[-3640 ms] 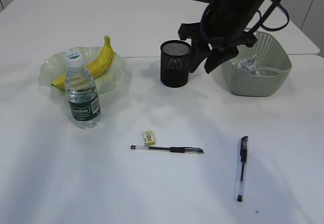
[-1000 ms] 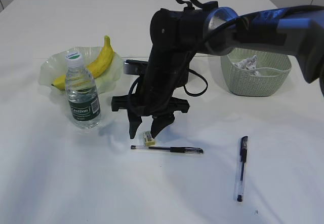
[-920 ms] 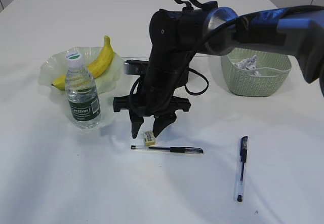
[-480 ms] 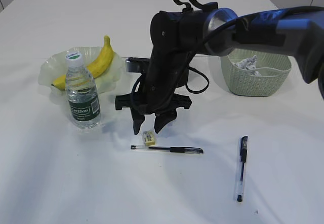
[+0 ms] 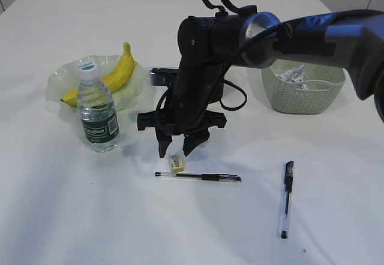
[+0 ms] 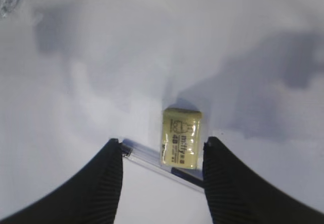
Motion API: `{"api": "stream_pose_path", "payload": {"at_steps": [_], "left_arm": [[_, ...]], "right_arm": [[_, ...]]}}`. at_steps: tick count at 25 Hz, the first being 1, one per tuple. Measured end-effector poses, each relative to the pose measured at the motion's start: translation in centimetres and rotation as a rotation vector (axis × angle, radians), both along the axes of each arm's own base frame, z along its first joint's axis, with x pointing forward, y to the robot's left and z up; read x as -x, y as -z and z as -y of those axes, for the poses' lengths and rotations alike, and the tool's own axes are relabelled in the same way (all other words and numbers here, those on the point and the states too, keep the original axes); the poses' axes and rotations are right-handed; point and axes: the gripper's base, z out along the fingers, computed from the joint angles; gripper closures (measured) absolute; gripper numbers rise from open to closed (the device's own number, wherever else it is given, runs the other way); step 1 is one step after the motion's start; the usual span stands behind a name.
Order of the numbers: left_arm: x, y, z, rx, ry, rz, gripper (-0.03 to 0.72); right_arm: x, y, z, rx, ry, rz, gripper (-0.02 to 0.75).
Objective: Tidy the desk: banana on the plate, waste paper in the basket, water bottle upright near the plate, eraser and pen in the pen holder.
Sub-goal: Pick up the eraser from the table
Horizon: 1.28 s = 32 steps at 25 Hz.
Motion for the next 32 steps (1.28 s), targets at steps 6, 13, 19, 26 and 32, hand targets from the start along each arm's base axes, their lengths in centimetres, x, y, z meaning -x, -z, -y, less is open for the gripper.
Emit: {"api": "stream_pose_path", "payload": {"at_steps": [6,13,19,26,32], "left_arm": [[0.0,0.0,0.0,0.000,0.000,0.000,0.182],[0.0,0.0,0.0,0.000,0.000,0.000,0.182],[0.0,0.0,0.0,0.001,0.004,0.001,0.182],[0.1,-0.1,0.1,0.005,0.018,0.004,0.182],[0.1,-0.1,0.1,0.004,0.021,0.005,0.182]], "right_arm": [[0.0,0.0,0.0,0.003,0.000,0.002,0.352],[0.0,0.1,0.0,0.004,0.003,0.001,0.352],[-0.1,0.9,-0.1,0.003,0.007,-0.019,0.352],[-0.1,1.1,-0.1,0.012,0.006,-0.019,0.351],[-0.1,2.4,-0.1,0.028,0.005,-0.046,0.351]]}}
